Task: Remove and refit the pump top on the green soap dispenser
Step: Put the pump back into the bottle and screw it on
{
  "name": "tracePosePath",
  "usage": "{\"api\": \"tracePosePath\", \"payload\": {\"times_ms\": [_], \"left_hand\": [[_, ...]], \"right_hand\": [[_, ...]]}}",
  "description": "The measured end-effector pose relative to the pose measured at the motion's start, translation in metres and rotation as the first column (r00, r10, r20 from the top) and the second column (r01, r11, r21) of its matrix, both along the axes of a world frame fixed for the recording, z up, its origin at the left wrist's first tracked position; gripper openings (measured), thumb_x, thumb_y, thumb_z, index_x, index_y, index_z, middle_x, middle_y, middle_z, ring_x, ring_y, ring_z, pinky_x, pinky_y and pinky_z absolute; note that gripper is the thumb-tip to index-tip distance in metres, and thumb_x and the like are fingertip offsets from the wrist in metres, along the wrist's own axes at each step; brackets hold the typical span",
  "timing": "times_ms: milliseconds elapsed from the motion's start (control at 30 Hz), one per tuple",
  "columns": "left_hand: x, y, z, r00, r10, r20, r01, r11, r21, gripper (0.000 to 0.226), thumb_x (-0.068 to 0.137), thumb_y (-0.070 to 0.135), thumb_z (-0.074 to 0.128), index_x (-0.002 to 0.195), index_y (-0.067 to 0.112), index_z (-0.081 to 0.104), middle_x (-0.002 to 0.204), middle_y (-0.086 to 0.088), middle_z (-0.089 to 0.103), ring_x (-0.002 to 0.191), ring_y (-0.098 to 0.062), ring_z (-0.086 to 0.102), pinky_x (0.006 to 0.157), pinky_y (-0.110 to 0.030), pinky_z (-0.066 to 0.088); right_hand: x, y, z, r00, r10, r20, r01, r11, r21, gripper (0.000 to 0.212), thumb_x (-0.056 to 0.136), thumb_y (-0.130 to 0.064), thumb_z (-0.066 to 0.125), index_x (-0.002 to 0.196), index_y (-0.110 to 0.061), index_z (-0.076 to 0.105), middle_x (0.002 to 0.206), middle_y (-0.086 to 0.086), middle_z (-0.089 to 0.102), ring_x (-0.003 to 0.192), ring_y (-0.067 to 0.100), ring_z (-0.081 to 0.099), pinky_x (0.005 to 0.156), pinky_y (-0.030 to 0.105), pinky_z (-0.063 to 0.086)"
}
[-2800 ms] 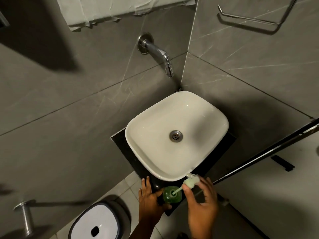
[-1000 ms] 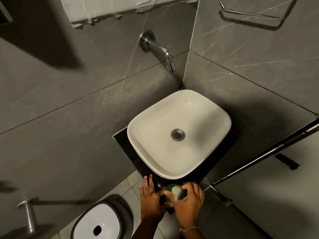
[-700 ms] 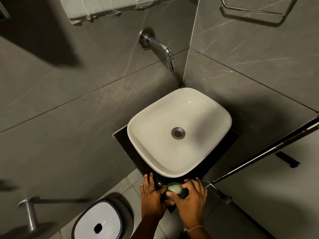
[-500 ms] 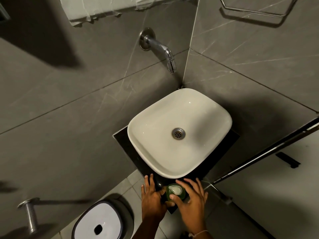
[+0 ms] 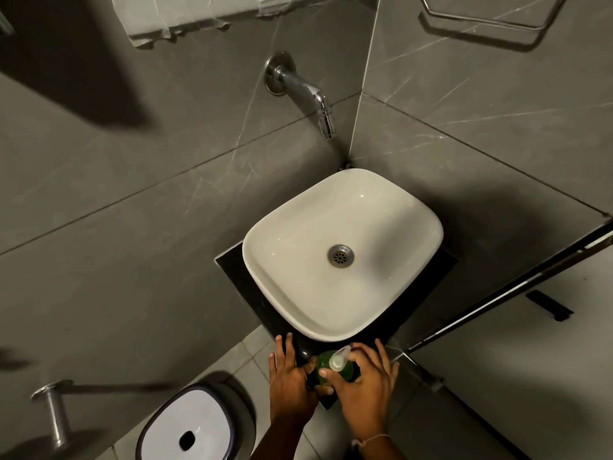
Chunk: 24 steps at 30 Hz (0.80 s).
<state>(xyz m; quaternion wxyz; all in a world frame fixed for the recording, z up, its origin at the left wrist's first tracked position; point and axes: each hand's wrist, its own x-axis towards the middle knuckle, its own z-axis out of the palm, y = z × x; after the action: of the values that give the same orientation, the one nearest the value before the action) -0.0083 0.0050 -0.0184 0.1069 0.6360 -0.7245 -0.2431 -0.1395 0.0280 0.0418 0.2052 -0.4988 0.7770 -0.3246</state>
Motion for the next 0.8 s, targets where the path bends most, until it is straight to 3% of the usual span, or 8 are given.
{"api": "tracePosePath", "payload": {"times_ms": [133,233,300,433,500,633,700,800], "left_hand": [[0.0,0.0,0.006,1.0,0.002,-0.014,-0.002,1.0,0.017,0.046,0.065,0.047,0.061,0.104,0.023,0.068,0.156,-0.013,0.008,0.142,-0.033,-0.011,0.116,-0.054,0.006],[0.0,0.001,0.003,1.0,-0.008,0.008,0.008,1.0,-0.005,0.049,0.064,0.057,0.068,0.103,0.028,0.068,0.156,-0.013,0.008,0.142,-0.033,-0.009,0.116,-0.053,0.008],[0.0,0.001,-0.001,1.0,-0.006,0.022,0.007,1.0,-0.024,0.054,0.061,0.061,0.072,0.105,0.03,0.067,0.155,-0.012,0.01,0.142,-0.032,-0.008,0.115,-0.053,0.01],[-0.002,0.001,0.002,1.0,-0.001,0.016,0.001,1.0,-0.007,0.044,0.066,0.051,0.072,0.102,0.025,0.068,0.156,-0.012,0.006,0.142,-0.032,-0.011,0.116,-0.052,0.007],[-0.002,0.001,0.003,1.0,0.011,-0.006,-0.011,1.0,-0.024,0.036,0.072,0.045,0.068,0.101,0.023,0.069,0.156,-0.013,0.008,0.142,-0.032,-0.01,0.116,-0.053,0.007],[-0.001,0.001,0.0,0.999,-0.025,0.039,0.025,1.0,0.006,0.049,0.068,0.056,0.07,0.109,0.032,0.064,0.156,-0.009,-0.001,0.141,-0.031,-0.016,0.116,-0.051,0.004],[-0.001,0.0,-0.001,0.998,-0.034,0.048,0.033,0.999,0.014,0.055,0.065,0.061,0.069,0.112,0.033,0.063,0.157,-0.01,0.001,0.141,-0.03,-0.016,0.116,-0.051,0.004],[-0.001,0.0,-0.002,0.999,-0.017,0.036,0.017,1.0,0.009,0.058,0.062,0.061,0.071,0.11,0.029,0.065,0.156,-0.011,0.005,0.141,-0.03,-0.014,0.116,-0.051,0.006]], "right_hand": [[0.007,-0.002,0.003,0.999,-0.021,-0.034,0.022,0.999,0.031,0.063,0.047,-0.071,0.061,0.087,-0.022,0.067,0.109,-0.002,0.067,0.129,0.026,0.044,0.112,0.062,0.018],[0.0,0.004,0.0,0.994,0.052,0.091,-0.053,0.999,0.006,0.04,0.053,-0.064,0.063,0.091,-0.052,0.063,0.125,-0.024,0.053,0.139,0.011,0.024,0.114,0.059,0.002],[-0.005,0.005,0.0,0.99,0.069,0.126,-0.067,0.997,-0.024,0.029,0.054,-0.058,0.067,0.081,-0.064,0.059,0.121,-0.034,0.047,0.138,0.007,0.022,0.115,0.059,0.005],[-0.002,-0.001,0.0,0.997,-0.011,0.07,0.01,1.0,0.016,0.032,0.047,-0.056,0.076,0.071,-0.04,0.061,0.102,-0.017,0.06,0.126,0.02,0.042,0.107,0.063,0.025],[0.0,0.0,-0.001,0.999,-0.003,0.054,0.002,1.0,0.013,0.038,0.047,-0.06,0.072,0.073,-0.038,0.056,0.103,-0.01,0.061,0.124,0.023,0.045,0.104,0.062,0.028],[-0.005,0.002,0.0,0.985,0.092,0.147,-0.094,0.996,0.006,0.033,0.052,-0.059,0.066,0.084,-0.061,0.058,0.118,-0.026,0.053,0.136,0.012,0.028,0.114,0.058,0.01],[-0.007,0.0,0.0,0.985,0.122,0.118,-0.121,0.993,-0.012,0.036,0.052,-0.057,0.066,0.084,-0.069,0.056,0.116,-0.034,0.048,0.136,0.011,0.026,0.112,0.061,0.012],[-0.007,-0.003,-0.002,0.996,0.06,0.063,-0.058,0.998,-0.03,0.033,0.048,-0.05,0.075,0.08,-0.049,0.068,0.102,-0.031,0.048,0.122,0.013,0.037,0.104,0.061,0.03]]}}
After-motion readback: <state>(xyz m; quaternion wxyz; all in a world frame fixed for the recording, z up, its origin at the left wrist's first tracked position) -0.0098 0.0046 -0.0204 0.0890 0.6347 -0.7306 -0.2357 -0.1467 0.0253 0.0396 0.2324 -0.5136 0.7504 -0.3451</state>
